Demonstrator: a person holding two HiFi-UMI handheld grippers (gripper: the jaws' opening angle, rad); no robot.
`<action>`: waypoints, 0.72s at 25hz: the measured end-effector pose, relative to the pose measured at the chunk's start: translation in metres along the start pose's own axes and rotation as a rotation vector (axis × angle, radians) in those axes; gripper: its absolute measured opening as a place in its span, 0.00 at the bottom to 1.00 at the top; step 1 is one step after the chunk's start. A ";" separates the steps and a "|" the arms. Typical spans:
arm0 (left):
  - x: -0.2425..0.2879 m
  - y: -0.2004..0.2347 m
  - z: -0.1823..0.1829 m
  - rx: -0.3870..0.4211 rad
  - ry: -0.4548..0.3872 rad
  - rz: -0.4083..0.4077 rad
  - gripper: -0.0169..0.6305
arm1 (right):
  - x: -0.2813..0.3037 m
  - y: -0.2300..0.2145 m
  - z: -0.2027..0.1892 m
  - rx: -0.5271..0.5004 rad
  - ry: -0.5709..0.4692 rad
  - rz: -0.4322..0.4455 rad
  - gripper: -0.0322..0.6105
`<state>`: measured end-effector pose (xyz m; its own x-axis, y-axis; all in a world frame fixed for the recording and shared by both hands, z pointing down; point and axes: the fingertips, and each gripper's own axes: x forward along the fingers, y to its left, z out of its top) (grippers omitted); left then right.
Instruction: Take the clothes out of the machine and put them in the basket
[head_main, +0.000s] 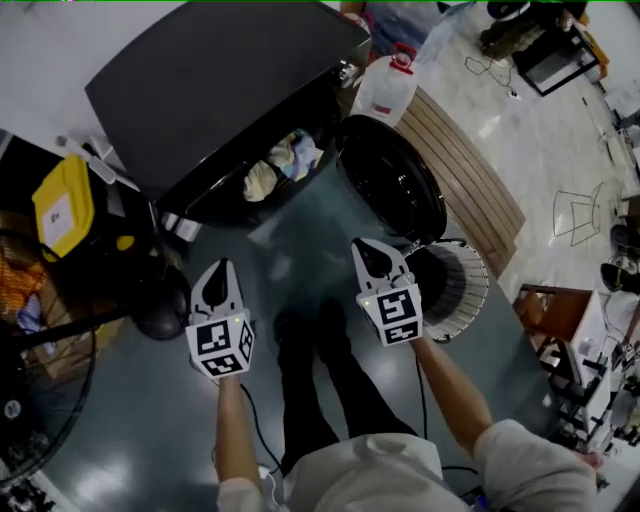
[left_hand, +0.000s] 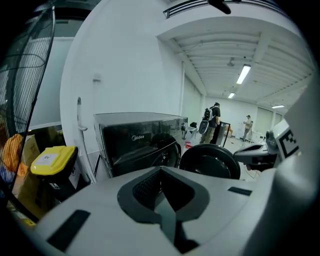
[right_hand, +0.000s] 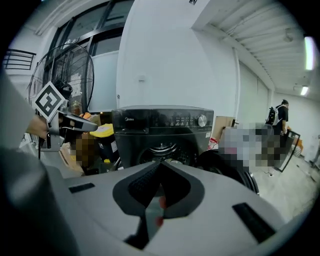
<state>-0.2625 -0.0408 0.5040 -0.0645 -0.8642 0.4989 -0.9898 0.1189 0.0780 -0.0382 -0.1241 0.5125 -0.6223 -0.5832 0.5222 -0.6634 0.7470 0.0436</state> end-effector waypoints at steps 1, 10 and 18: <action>0.001 0.001 -0.009 -0.008 0.005 0.008 0.06 | 0.004 0.001 -0.010 -0.003 0.010 0.007 0.08; 0.036 0.015 -0.092 -0.046 0.039 0.066 0.05 | 0.062 -0.003 -0.082 -0.046 0.060 0.050 0.08; 0.065 0.054 -0.150 -0.067 0.053 0.117 0.06 | 0.137 0.012 -0.134 -0.086 0.079 0.096 0.08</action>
<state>-0.3014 -0.0168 0.6702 -0.1708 -0.8154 0.5532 -0.9650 0.2517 0.0730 -0.0762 -0.1520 0.6985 -0.6443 -0.4830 0.5930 -0.5622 0.8247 0.0608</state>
